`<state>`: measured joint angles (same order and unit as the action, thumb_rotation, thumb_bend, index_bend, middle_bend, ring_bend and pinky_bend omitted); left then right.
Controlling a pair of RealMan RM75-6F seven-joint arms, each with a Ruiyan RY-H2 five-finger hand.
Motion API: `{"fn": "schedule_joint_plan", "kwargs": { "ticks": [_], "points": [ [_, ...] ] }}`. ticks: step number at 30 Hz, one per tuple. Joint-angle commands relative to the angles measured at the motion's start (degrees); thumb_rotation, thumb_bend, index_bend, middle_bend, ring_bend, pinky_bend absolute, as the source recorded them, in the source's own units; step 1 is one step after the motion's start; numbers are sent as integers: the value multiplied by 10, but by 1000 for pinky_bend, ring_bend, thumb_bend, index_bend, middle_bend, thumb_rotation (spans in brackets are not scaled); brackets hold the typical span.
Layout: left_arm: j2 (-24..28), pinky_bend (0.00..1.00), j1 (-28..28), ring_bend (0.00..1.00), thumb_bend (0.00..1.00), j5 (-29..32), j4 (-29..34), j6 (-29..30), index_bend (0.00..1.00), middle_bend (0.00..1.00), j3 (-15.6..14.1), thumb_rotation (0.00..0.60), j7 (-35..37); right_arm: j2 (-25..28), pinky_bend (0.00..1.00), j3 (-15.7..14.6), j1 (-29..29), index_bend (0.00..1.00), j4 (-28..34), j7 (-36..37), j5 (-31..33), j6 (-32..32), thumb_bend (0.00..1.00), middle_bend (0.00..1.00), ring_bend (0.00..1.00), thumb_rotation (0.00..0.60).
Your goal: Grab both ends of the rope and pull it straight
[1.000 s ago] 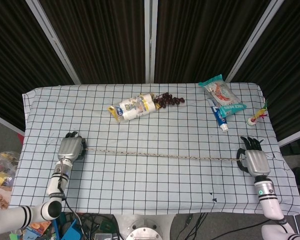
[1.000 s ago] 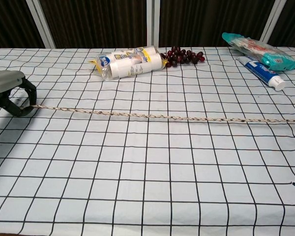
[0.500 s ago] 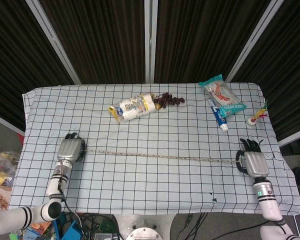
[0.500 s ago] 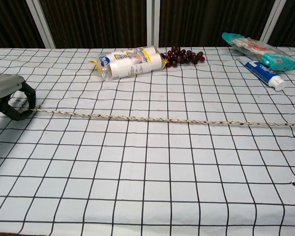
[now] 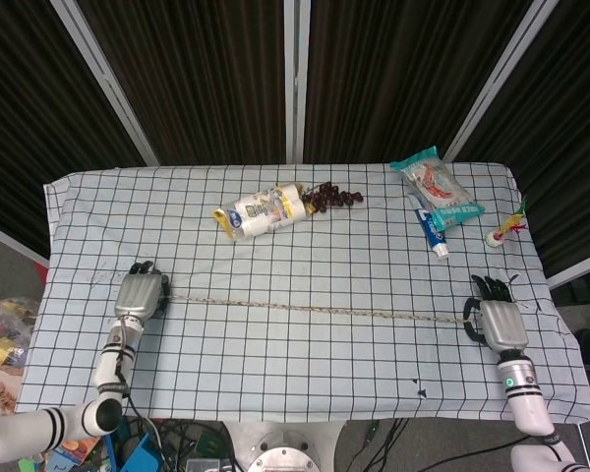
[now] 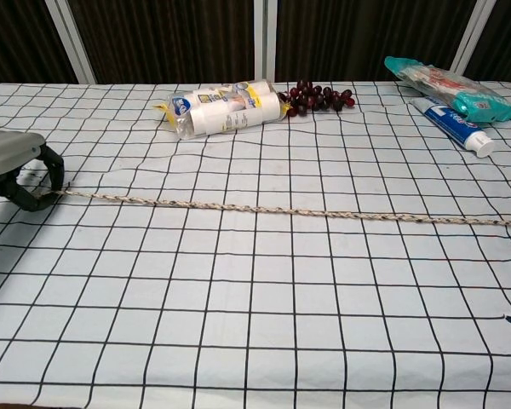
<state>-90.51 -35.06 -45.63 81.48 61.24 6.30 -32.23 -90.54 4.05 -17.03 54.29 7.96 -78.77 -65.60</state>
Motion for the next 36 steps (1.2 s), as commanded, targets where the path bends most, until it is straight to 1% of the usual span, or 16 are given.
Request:
{"fn": "schedule_joint_plan", "kwargs": {
  "ticks": [1,2,4,7,9,13,16,18,21,23,26,30,36],
  "points": [
    [4,129,1,97,334,1,7,-1,437,300,2,600,2,3,0,1,0,398,3,-1,0,0,251,35,0,600],
    [5,129,2,94,328,2,9,-1,417,289,4,600,4,3,0,2,1,349,4,-1,0,-2,245,30,0,600],
    [9,130,2,89,315,0,12,-1,377,267,5,600,4,6,0,4,2,287,8,1,-1,-6,240,24,0,600],
    [16,130,4,83,291,-11,20,4,339,246,5,600,9,13,0,5,4,219,17,1,-3,-12,229,16,0,600],
    [23,130,8,80,271,-24,31,16,321,235,6,600,12,19,0,5,7,189,26,1,-5,-19,225,11,0,600],
    [47,126,21,75,234,-56,68,49,300,224,8,600,26,42,0,10,14,160,58,-7,-11,-45,222,3,0,600],
    [67,125,38,74,208,-100,95,90,276,219,14,600,57,75,0,16,23,109,101,-21,-15,-73,221,0,0,600],
    [74,125,51,73,186,-135,100,120,249,217,13,600,80,98,0,17,30,70,131,-28,-16,-84,221,0,0,600],
    [79,113,81,51,155,-214,87,185,190,193,-2,600,124,136,0,15,43,19,179,-35,-21,-104,209,0,0,600],
    [82,89,103,24,136,-260,65,225,174,165,-19,600,140,154,0,11,53,3,198,-42,-28,-121,198,0,0,600],
    [89,61,132,2,111,-289,49,257,172,133,-39,600,156,167,0,1,66,0,208,-66,-36,-136,194,0,0,600],
    [101,49,165,2,92,-305,38,272,172,131,-56,600,192,167,0,-10,79,0,211,-83,-38,-144,204,0,0,600],
    [105,34,202,0,86,-308,22,283,179,131,-63,600,232,158,0,-12,89,0,205,-82,-40,-153,207,0,0,600]
  ]
}}
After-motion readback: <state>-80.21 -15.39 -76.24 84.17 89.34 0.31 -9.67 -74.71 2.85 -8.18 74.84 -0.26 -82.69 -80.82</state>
